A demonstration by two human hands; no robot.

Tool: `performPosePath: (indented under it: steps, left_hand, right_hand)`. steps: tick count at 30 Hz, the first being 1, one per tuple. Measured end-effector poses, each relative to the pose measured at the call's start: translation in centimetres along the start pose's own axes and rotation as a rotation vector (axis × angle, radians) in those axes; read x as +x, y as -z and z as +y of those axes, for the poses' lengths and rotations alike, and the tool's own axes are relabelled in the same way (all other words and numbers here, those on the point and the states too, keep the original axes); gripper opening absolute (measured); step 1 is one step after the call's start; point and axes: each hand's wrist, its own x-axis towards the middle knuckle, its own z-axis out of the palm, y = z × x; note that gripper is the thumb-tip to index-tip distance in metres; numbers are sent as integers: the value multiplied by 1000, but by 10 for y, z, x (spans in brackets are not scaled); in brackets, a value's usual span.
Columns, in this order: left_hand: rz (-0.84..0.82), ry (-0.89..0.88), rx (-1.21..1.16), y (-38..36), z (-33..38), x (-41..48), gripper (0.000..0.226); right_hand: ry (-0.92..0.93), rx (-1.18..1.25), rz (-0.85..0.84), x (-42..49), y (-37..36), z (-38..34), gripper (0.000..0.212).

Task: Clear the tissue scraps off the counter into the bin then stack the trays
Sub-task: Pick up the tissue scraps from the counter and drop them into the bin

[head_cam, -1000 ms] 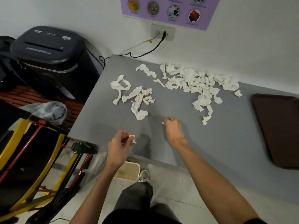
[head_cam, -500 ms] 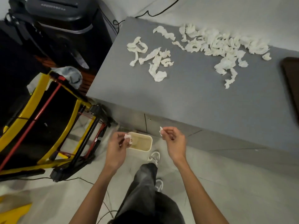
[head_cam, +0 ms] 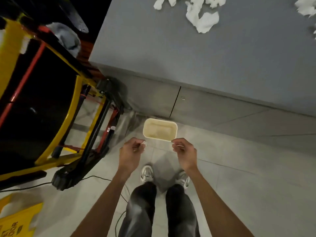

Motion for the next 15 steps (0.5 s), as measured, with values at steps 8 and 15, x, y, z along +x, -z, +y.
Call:
performPosePath:
  steps: [8, 15]
  left_hand:
    - [6, -91, 215, -48, -97, 102, 29]
    - [-31, -167, 425, -120, -151, 193, 16]
  right_hand:
    - [5, -351, 20, 87, -77, 77, 25]
    - [89, -572, -4, 180, -131, 144, 29]
